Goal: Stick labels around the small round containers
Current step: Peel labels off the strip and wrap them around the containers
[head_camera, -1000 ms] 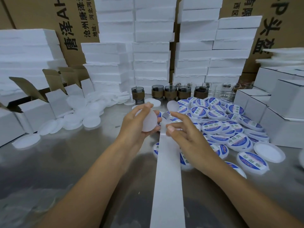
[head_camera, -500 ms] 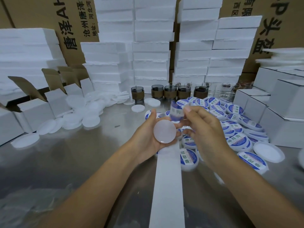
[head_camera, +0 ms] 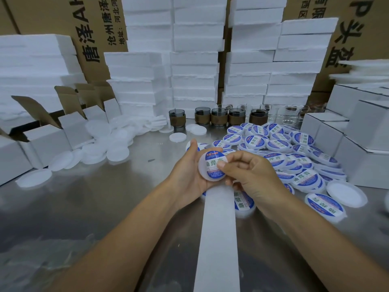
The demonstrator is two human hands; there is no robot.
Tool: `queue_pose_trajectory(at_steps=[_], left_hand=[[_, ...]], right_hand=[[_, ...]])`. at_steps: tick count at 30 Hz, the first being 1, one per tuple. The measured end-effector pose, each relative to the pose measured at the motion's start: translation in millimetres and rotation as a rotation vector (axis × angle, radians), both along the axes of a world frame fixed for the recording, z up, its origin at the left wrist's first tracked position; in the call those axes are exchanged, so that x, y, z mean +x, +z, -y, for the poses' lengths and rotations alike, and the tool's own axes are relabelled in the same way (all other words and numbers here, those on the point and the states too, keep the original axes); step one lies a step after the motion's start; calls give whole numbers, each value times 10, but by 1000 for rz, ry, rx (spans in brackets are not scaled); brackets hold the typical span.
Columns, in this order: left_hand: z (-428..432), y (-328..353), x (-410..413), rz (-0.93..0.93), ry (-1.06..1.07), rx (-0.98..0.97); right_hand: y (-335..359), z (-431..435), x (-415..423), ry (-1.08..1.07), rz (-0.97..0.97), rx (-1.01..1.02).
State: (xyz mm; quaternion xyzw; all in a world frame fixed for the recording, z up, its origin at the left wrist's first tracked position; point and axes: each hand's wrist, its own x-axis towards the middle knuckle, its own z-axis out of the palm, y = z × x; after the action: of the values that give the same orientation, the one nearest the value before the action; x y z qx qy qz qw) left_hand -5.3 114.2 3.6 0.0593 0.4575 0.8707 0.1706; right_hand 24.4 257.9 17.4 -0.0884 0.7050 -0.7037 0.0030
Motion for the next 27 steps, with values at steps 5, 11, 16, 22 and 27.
queue_pose_trajectory(at_steps=[5, 11, 16, 22, 27], left_hand=[[-7, -11, 6, 21, 5, -4], [-18, 12, 8, 66, 52, -97], [-18, 9, 13, 46, 35, -111], [-26, 35, 65, -10, -22, -66], [-23, 45, 86, -57, -52, -89]], right_hand=[[12, 21, 8, -97, -2, 23], [19, 43, 23, -130, 11, 49], [13, 44, 13, -139, 38, 55], [3, 42, 14, -137, 38, 41], [-3, 41, 5, -149, 45, 52]])
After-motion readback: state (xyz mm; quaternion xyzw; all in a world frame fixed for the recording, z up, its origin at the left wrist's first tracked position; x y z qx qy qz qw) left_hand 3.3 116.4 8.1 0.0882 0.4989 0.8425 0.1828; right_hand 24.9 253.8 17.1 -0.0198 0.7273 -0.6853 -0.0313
